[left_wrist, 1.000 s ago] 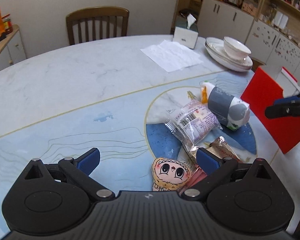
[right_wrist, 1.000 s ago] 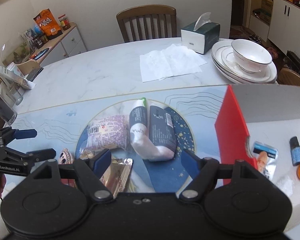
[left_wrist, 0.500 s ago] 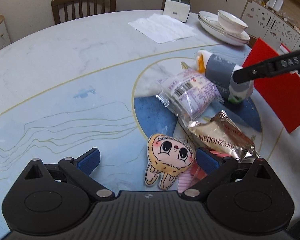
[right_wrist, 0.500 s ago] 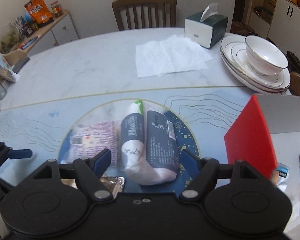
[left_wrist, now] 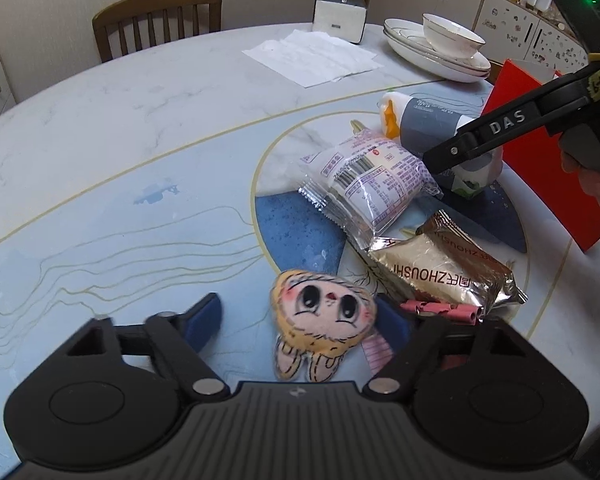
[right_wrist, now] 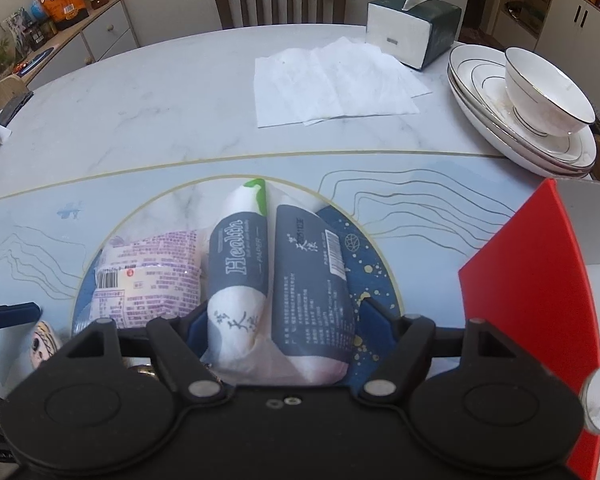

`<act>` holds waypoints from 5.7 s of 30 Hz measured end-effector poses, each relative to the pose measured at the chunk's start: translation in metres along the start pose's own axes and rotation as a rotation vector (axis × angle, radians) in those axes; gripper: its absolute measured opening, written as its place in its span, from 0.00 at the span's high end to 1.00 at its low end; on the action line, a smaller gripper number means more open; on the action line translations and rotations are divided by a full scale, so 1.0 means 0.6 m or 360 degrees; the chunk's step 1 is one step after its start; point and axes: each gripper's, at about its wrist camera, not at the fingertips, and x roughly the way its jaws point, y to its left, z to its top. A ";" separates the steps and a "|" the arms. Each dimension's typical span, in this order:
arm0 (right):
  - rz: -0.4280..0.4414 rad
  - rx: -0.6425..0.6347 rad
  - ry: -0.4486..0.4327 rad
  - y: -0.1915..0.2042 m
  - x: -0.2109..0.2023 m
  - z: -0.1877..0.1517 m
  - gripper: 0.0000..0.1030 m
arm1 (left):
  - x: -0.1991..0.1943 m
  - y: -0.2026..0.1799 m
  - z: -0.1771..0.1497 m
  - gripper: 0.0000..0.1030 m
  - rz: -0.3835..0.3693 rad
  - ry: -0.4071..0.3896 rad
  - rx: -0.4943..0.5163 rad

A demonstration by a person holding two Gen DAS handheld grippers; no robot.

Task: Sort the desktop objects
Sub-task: 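Grasp the grey-white tube pack with the right gripper while the left grasps the cartoon plush, then carry the tube pack and cartoon plush with both grippers into the white box, then open both grippers to drop the tube pack and plush in the box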

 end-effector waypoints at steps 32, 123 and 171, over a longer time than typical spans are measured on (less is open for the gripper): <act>0.0100 0.0096 -0.0144 -0.028 -0.142 -0.059 0.77 | -0.077 -0.024 0.001 0.51 -0.0033 -0.0067 -0.0118; -0.0228 0.0094 -0.0157 -0.515 -0.156 -0.090 0.78 | 0.202 -0.552 0.326 0.51 -0.0179 0.0100 0.0441; -0.0033 0.0070 -0.0229 -0.503 -0.226 -0.126 0.35 | 0.079 -0.522 0.305 0.29 -0.0293 -0.0087 0.0260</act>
